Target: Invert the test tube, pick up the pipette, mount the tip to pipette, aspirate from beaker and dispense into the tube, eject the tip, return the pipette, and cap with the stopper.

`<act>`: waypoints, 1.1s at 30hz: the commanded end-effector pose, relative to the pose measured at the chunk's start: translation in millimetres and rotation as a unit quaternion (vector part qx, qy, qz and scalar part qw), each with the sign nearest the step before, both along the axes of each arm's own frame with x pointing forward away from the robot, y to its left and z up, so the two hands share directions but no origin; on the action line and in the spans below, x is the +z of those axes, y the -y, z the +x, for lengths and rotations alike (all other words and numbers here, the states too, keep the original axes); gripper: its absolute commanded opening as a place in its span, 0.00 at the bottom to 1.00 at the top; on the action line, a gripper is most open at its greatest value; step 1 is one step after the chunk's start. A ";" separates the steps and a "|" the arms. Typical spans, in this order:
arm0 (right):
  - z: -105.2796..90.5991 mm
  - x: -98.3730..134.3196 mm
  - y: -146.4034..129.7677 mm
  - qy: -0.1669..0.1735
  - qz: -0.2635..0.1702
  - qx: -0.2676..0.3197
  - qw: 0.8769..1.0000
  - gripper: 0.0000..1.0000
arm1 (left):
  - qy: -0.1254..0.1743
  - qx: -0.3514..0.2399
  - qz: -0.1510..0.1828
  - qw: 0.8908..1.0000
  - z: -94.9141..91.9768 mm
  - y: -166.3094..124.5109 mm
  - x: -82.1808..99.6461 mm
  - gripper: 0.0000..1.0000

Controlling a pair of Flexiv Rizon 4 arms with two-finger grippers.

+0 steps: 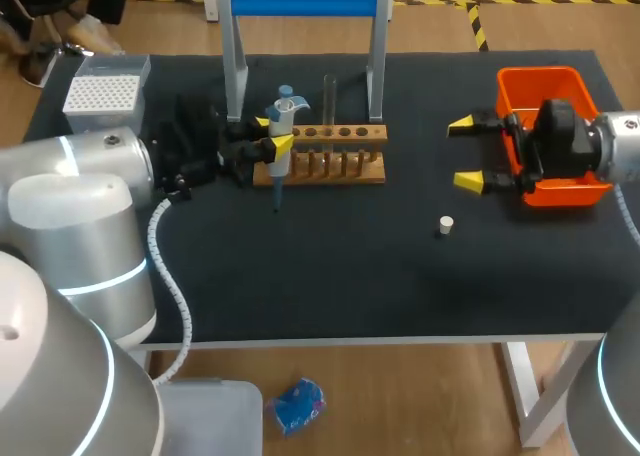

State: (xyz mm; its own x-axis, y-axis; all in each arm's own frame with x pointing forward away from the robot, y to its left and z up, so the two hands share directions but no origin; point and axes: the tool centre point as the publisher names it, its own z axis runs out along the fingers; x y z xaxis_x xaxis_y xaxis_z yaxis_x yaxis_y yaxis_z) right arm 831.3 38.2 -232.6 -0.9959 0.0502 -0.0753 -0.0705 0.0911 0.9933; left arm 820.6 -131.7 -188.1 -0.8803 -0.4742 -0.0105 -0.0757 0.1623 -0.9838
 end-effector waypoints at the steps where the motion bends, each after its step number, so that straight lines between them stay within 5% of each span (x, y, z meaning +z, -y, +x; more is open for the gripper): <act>1: 18.7 21.3 -4.1 0.006 -0.019 -0.018 1.000 1.00 | -0.001 -0.002 0.000 1.000 -0.6 -1.8 1.1 0.00; 18: 171.2 85.1 -51.9 -0.009 -0.045 -0.116 0.992 1.00 | -0.001 -0.002 0.000 1.000 -0.6 -1.8 1.1 0.00; 27: 222.8 89.1 -93.2 -0.015 -0.065 -0.118 0.991 1.00 | -0.001 -0.002 0.000 1.000 -0.6 -1.8 1.1 0.00; 33: 232.9 73.6 -108.5 -0.024 -0.071 -0.115 0.991 1.00 | -0.001 -0.002 0.000 1.000 -0.6 -1.8 1.1 0.00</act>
State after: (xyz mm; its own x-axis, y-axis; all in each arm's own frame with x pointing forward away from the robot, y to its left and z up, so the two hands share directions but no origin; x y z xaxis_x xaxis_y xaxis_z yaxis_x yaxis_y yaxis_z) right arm 1047.3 129.3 -148.9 -0.9589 0.2783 -0.0558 0.0130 0.2393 0.9708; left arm 820.6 -131.8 -187.6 -0.8807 -0.4735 -0.0110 -0.0760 0.1642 -0.9835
